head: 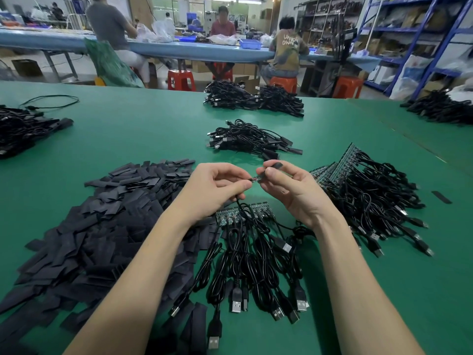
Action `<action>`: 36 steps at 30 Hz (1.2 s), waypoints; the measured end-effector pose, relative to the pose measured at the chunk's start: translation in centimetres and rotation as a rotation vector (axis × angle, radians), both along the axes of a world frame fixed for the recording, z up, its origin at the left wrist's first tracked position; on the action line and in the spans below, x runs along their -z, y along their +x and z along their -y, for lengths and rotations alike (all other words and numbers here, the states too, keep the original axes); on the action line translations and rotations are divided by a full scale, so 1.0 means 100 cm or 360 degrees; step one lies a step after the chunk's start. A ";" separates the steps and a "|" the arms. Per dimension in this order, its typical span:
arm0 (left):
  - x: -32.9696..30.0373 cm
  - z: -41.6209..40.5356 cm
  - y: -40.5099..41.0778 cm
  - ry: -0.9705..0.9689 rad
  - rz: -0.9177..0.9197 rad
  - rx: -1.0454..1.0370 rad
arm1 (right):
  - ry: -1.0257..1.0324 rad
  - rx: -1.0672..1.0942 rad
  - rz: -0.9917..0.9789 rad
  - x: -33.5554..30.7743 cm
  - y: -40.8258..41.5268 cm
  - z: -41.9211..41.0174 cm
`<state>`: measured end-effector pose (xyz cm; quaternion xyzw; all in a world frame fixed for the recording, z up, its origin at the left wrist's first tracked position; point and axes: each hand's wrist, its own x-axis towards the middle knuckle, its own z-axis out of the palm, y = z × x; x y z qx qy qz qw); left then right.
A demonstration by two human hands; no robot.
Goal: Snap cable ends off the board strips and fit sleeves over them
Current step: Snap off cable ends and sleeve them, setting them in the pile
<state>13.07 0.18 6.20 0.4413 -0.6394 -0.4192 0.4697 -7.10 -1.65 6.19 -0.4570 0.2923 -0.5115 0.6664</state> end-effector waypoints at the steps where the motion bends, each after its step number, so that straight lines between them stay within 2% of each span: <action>1: 0.000 0.000 0.000 0.0005 0.0011 0.0015 | 0.0030 -0.0012 -0.0021 -0.001 -0.001 0.001; 8: 0.001 0.002 -0.002 -0.0083 0.0015 -0.0038 | -0.0093 0.0051 -0.0091 -0.001 0.010 0.000; 12: 0.004 0.005 -0.003 -0.0131 -0.0126 -0.0082 | 0.0004 0.0118 0.0068 0.002 0.015 0.004; 17: 0.007 0.006 -0.005 -0.0287 -0.0144 -0.0068 | 0.0125 0.0185 0.0177 0.001 0.012 0.008; 29: 0.013 0.006 -0.009 -0.0336 -0.0192 -0.0112 | 0.0183 0.0143 0.0136 0.002 0.017 0.007; 36: 0.011 0.004 -0.006 -0.0356 -0.0156 -0.0035 | 0.0116 0.0069 -0.0014 0.001 0.016 0.004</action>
